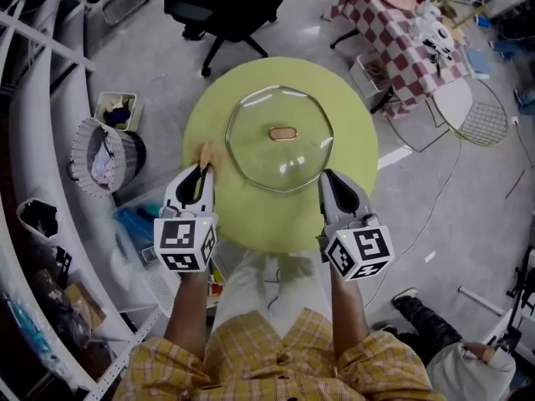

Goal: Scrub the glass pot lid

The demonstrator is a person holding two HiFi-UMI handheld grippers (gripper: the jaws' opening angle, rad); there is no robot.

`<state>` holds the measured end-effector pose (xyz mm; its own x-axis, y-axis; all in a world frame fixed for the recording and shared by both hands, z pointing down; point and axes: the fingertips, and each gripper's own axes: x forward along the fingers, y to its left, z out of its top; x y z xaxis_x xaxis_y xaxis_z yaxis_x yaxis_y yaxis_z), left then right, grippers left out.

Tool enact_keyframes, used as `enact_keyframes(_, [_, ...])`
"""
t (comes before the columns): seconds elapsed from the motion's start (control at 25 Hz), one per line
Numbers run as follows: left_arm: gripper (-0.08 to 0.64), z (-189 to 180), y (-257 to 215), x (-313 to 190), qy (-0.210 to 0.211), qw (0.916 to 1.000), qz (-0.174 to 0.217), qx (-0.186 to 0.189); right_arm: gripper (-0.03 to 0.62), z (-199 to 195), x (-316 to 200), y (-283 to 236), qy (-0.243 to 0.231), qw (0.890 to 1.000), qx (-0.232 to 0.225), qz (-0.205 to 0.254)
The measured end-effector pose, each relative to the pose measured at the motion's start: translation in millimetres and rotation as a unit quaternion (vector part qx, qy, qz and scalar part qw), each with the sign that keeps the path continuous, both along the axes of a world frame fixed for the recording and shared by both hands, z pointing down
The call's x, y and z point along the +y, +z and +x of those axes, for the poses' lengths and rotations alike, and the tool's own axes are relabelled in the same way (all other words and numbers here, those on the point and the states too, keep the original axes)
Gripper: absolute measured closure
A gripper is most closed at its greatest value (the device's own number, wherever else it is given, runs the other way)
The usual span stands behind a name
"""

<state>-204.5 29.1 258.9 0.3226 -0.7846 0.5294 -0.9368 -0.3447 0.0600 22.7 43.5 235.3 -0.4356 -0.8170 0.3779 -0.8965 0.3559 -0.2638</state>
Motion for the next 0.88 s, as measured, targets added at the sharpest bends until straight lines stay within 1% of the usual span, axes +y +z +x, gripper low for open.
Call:
enact_keyframes(0.08, [0.526, 1.0, -13.5, 7.0, -0.004, 0.9999, 0.007, 0.007, 0.584, -0.6, 5.8, -11.1, 0.001, 1.0, -0.001, 0.001])
enact_keyframes(0.2, [0.526, 1.1, -30.9, 16.1, -0.005, 0.9998, 0.02, 0.008, 0.584, -3.9, 14.9, -24.3, -0.005, 1.0, -0.004, 0.002])
enact_keyframes(0.52, [0.526, 12.8, -71.1, 30.1, 0.011, 0.9985, 0.051, 0.013, 0.584, -18.7, 39.2, -62.5, -0.03, 0.999, -0.007, 0.015])
enact_keyframes(0.68, [0.526, 21.7, -99.4, 37.2, 0.021, 0.9966, 0.078, 0.013, 0.584, -22.3, 44.1, -89.2, -0.03, 0.999, -0.01, 0.037])
enact_keyframes(0.76, [0.526, 21.2, -113.2, 42.0, 0.018, 0.9957, 0.09, 0.014, 0.584, -23.0, 46.6, -101.5, -0.029, 0.998, -0.011, 0.048])
enact_keyframes(0.88, [0.526, 19.1, -132.8, 46.8, 0.007, 0.9942, 0.105, 0.025, 0.586, -21.2, 47.7, -120.2, -0.023, 0.998, -0.011, 0.065])
